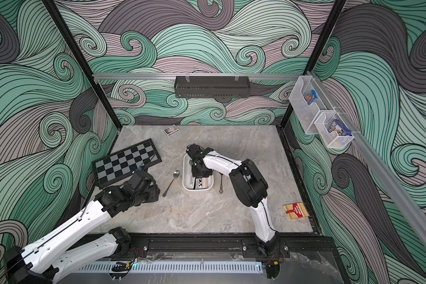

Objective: Put the spoon into the storage box
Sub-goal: Place the spoon in the storage box, then pick up the spoon from the center of the board.

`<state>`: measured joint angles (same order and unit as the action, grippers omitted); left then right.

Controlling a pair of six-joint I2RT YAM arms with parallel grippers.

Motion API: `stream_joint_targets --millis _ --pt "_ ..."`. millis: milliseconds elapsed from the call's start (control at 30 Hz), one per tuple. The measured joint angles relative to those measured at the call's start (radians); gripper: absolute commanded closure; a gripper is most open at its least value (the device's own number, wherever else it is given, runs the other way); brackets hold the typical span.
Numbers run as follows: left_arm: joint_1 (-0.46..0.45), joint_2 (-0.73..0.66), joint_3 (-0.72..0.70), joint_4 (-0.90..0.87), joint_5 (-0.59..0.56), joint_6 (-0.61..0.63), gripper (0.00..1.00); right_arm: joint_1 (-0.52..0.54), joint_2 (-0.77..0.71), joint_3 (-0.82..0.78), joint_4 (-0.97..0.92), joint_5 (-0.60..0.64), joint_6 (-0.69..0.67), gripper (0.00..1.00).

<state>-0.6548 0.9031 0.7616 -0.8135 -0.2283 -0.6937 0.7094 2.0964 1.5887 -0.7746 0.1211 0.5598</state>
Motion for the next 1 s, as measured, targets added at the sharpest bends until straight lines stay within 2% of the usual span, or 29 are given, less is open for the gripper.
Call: stream_joint_targets --millis 200,333,433,567,733,1000 --pt "0.007 0.088 0.001 0.03 0.0 0.001 0.41 0.014 -0.079 -0.022 0.0 0.012 -0.012 0.59" --pt "0.035 0.188 0.002 0.078 0.008 0.008 0.41 0.019 -0.245 -0.082 0.001 0.022 -0.031 0.57" --pt "0.085 0.298 0.019 0.139 0.037 0.028 0.42 0.019 -0.39 -0.141 0.006 0.029 -0.046 0.56" --pt "0.182 0.504 0.109 0.194 0.123 0.068 0.47 0.01 -0.579 -0.252 0.008 0.033 -0.06 0.54" --pt "0.221 0.696 0.199 0.278 0.212 0.114 0.47 -0.032 -0.761 -0.377 -0.001 0.026 -0.069 0.52" --pt "0.216 0.771 0.203 0.306 0.263 0.15 0.49 -0.113 -0.889 -0.454 -0.007 -0.008 -0.082 0.52"
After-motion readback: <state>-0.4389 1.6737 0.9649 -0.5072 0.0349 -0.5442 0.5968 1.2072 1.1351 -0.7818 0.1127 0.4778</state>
